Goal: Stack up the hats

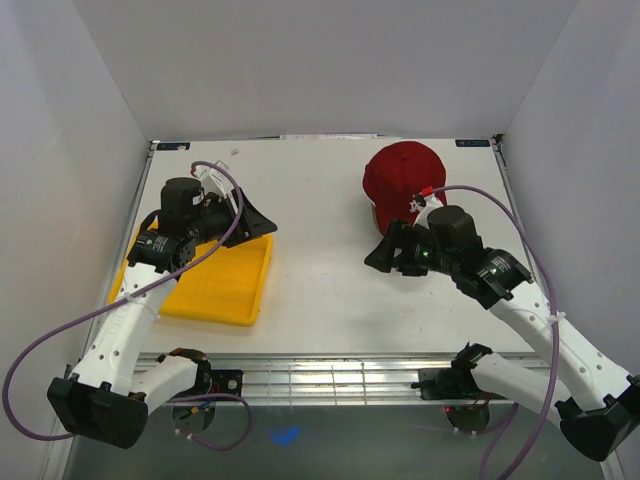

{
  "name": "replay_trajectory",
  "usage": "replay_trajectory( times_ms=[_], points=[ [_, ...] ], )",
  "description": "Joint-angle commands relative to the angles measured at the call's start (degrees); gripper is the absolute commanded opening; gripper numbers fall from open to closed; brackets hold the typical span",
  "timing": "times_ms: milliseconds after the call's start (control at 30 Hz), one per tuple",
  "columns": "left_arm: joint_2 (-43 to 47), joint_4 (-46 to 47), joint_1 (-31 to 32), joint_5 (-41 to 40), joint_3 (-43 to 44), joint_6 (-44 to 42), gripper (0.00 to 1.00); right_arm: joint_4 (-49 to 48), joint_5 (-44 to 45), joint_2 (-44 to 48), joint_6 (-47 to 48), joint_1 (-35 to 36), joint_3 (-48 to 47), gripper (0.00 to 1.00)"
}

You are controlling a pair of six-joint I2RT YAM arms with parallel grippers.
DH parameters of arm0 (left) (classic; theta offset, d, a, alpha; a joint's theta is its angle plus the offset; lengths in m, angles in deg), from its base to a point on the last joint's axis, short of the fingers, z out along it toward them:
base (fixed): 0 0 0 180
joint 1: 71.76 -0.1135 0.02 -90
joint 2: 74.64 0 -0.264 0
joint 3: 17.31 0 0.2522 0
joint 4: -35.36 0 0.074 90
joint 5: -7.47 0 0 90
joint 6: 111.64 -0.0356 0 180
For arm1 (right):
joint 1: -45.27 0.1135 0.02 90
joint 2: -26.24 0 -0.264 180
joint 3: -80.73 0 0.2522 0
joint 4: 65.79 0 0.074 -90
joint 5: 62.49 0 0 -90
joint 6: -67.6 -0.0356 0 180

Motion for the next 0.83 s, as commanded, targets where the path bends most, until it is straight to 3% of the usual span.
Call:
replay_trajectory(
  times_ms=[0, 200, 300, 400, 800],
  points=[
    [1.1, 0.0, 0.2, 0.2, 2.5, -2.5, 0.63, -6.4, 2.7, -2.0, 3.7, 0.4, -6.2, 0.77],
    [1.7, -1.2, 0.3, -0.9, 2.5, -4.1, 0.63, -7.9, 2.1, -6.2, 5.9, 0.4, -8.1, 0.87],
    [1.7, -1.9, 0.3, -1.1, 2.3, -4.8, 0.63, -9.2, 2.9, -5.8, 5.8, 0.4, -6.2, 0.99],
    [1.7, -2.7, 0.3, -1.6, 2.3, -5.5, 0.63, -9.0, 4.0, -5.5, 5.9, 0.4, -5.5, 0.90],
    [1.1, -3.2, 0.2, -1.7, 3.2, -6.2, 0.63, -9.7, 4.9, -4.2, 7.6, 0.4, -4.5, 0.89]
  ],
)
